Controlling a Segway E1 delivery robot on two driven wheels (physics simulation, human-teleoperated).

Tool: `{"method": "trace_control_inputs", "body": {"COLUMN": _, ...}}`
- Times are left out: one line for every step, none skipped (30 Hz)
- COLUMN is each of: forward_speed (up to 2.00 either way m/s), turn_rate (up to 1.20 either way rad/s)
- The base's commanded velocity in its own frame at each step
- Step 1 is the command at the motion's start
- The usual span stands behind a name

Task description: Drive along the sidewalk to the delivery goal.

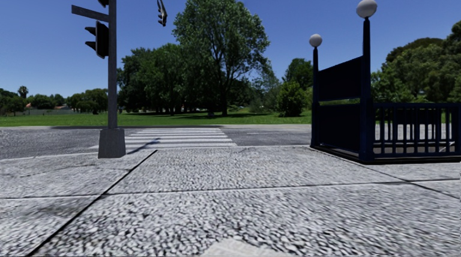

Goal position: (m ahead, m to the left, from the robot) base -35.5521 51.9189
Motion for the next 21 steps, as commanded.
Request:
{"method": "trace_control_inputs", "body": {"forward_speed": 0.60, "turn_rate": 0.67}}
{"method": "trace_control_inputs", "body": {"forward_speed": 0.61, "turn_rate": 0.67}}
{"method": "trace_control_inputs", "body": {"forward_speed": 0.61, "turn_rate": 0.67}}
{"method": "trace_control_inputs", "body": {"forward_speed": 0.61, "turn_rate": 0.67}}
{"method": "trace_control_inputs", "body": {"forward_speed": 0.61, "turn_rate": 0.67}}
{"method": "trace_control_inputs", "body": {"forward_speed": 0.61, "turn_rate": 0.67}}
{"method": "trace_control_inputs", "body": {"forward_speed": 0.61, "turn_rate": 0.67}}
{"method": "trace_control_inputs", "body": {"forward_speed": 0.61, "turn_rate": 0.67}}
{"method": "trace_control_inputs", "body": {"forward_speed": 0.61, "turn_rate": 0.67}}
{"method": "trace_control_inputs", "body": {"forward_speed": 0.61, "turn_rate": 0.67}}
{"method": "trace_control_inputs", "body": {"forward_speed": 0.61, "turn_rate": 0.67}}
{"method": "trace_control_inputs", "body": {"forward_speed": 0.61, "turn_rate": 0.67}}
{"method": "trace_control_inputs", "body": {"forward_speed": 0.61, "turn_rate": 0.67}}
{"method": "trace_control_inputs", "body": {"forward_speed": 0.61, "turn_rate": 0.67}}
{"method": "trace_control_inputs", "body": {"forward_speed": 0.61, "turn_rate": 0.67}}
{"method": "trace_control_inputs", "body": {"forward_speed": 0.63, "turn_rate": 0.67}}
{"method": "trace_control_inputs", "body": {"forward_speed": 0.63, "turn_rate": 0.67}}
{"method": "trace_control_inputs", "body": {"forward_speed": 0.63, "turn_rate": 0.67}}
{"method": "trace_control_inputs", "body": {"forward_speed": 0.64, "turn_rate": 0.67}}
{"method": "trace_control_inputs", "body": {"forward_speed": 0.64, "turn_rate": 0.67}}
{"method": "trace_control_inputs", "body": {"forward_speed": 0.63, "turn_rate": 0.67}}
